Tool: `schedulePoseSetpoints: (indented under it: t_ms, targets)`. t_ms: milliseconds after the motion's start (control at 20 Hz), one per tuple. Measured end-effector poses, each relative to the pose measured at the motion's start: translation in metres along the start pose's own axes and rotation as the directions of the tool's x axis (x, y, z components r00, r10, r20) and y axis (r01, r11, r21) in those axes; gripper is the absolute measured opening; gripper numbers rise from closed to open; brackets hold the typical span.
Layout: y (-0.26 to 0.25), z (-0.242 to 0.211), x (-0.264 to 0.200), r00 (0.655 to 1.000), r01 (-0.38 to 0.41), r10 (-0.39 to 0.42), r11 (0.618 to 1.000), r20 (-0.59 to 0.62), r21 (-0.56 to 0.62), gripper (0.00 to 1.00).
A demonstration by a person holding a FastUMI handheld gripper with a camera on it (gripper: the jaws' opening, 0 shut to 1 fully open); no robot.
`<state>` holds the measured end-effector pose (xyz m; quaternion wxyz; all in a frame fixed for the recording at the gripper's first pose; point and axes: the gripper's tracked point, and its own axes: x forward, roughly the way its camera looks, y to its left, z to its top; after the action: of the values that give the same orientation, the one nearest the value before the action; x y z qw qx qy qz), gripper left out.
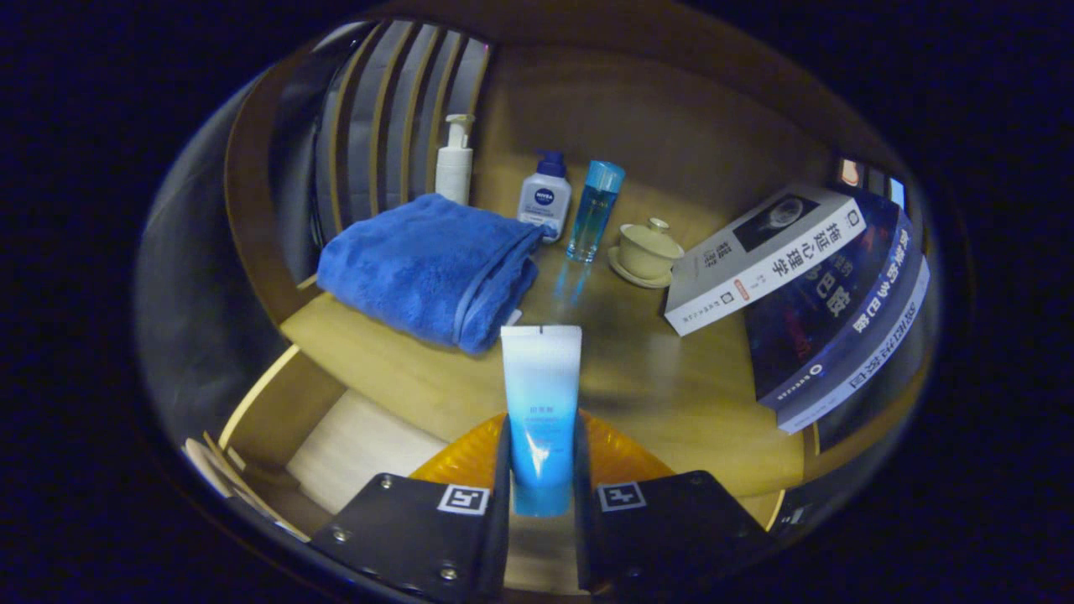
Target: Pull open the drawer, take out the items inside it, and place them on the countertop above the cabinet.
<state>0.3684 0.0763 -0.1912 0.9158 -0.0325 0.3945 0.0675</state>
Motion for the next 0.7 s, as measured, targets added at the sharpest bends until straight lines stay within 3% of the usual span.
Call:
schedulePoseSetpoints:
  t_ms: [400,700]
  targets:
    - [-0.005,0.022,0.027,0.999,0.037,-0.038,0.997,0.009,0.066,0.33]
    - [-0.001,0.019,0.033,0.997,0.057,-0.059,0.997,0.039,0.049,0.42]
